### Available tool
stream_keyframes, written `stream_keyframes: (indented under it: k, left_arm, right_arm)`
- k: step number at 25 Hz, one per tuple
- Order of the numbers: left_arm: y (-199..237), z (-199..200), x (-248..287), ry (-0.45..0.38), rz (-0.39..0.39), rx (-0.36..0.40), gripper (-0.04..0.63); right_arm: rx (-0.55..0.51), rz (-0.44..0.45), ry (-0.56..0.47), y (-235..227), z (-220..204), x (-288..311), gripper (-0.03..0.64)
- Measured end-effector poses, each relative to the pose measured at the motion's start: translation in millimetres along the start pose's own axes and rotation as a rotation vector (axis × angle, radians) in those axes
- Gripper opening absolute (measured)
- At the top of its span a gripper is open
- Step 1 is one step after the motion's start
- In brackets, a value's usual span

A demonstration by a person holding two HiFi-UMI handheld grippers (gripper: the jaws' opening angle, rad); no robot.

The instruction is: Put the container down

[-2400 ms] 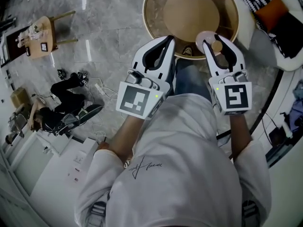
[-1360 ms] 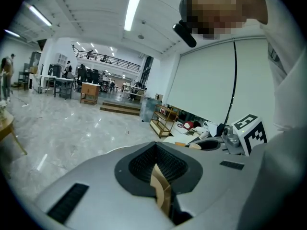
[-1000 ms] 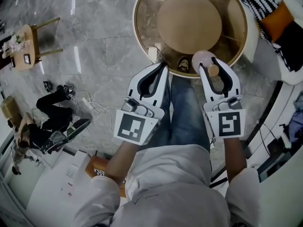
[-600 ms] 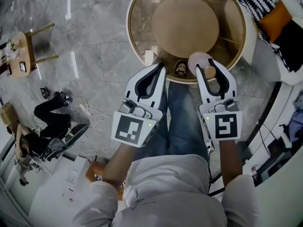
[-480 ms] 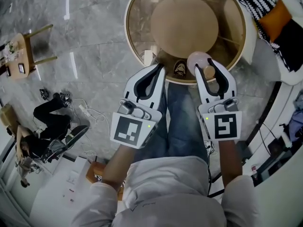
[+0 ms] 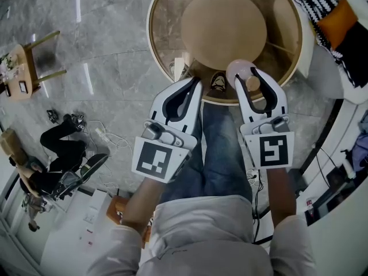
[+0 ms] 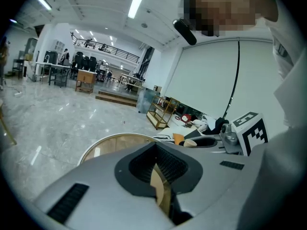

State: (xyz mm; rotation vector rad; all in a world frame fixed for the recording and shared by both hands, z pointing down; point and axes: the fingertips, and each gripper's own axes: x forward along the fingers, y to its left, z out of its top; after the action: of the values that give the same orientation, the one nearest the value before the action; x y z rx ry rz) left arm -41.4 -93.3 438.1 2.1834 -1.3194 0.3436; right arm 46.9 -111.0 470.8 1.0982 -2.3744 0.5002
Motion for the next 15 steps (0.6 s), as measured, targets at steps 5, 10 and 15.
stream_keyframes:
  k: [5,10,15]
  left_arm:
    - [5,-7,10,0.013,-0.003,-0.018,0.018]
    - [10,-12,19,0.020,-0.010,-0.020,0.018]
    - [14,-20,25,0.036,-0.011,-0.024,0.018]
  right_arm:
    - [0.004,-0.007,0.012,-3,-6,9,0.140]
    - [0.022,-0.013,0.022,-7,-17,19,0.140]
    - [0.037,-0.015,0.027,-11,-26,29,0.140]
